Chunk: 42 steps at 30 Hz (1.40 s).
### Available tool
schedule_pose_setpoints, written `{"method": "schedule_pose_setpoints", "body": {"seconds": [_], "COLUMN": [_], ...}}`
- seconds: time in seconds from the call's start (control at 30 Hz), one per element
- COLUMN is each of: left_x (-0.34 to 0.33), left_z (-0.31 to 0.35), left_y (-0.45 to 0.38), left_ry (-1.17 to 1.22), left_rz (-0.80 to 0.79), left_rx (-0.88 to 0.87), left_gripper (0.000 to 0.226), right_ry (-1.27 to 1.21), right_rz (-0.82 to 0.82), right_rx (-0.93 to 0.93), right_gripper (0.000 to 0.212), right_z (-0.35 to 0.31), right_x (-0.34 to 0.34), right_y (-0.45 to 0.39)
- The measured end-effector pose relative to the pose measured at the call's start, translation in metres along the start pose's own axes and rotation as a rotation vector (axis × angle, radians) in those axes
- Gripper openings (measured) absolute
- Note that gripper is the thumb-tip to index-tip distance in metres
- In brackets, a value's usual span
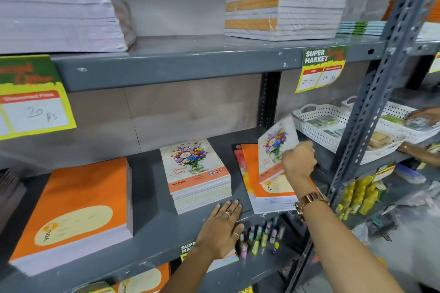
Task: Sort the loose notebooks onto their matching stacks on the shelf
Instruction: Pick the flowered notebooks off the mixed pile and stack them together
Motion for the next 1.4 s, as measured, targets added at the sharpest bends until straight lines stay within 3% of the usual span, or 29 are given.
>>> {"method": "schedule_pose_setpoints", "body": {"seconds": [0.27,0.53,0.7,0.87,1.17,1.4], "left_x": [0.01,0.021,0.021,0.02,0.02,0.024], "left_z": [-0.026,-0.056,-0.065,-0.065,-0.066,-0.053], "left_y": [0.037,0.075,0.087,0.089,0.089,0.072], "left_ry": [-0.034,-0.045,-0.05,-0.02,-0.004,0.12], "left_rz": [-0.012,-0.024,-0.018,-0.018,-0.012,0.018], "left_rx": [0.049,0.123,0.142,0.163,0.181,0.196], "left_gripper": [0.055,0.056,0.056,0.057,0.056,0.056], "right_ry": [-0.148,-0.419,-0.342,-0.146,-0.12,0.282], "right_rz": [-0.035,-0.453,-0.598,-0.478,-0.427,-0.287], "right_rx": [0.17,-0.06,-0.099,-0.038,-0.013,0.235], "right_gripper": [0.026,0.012,0.022,0.026,0.024,0.05], "right_z": [-0.08,-0.096,-0.085,-0.075,-0.077,-0.086], "right_x": [0.008,-0.077,-0.12,-0.124,-0.122,-0.088], "right_y": [0.038,0.091,0.114,0.112,0.109,0.096]}}
Point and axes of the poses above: each hand's wrist, its own y-axis away from the middle knuckle, its own x-axis out of the back of the hand, z = x × y, the point moved 9 cm from there along -y, towards the middle knuckle, and after that the axes turned 8 degrees about y, right-handed, at the moved point
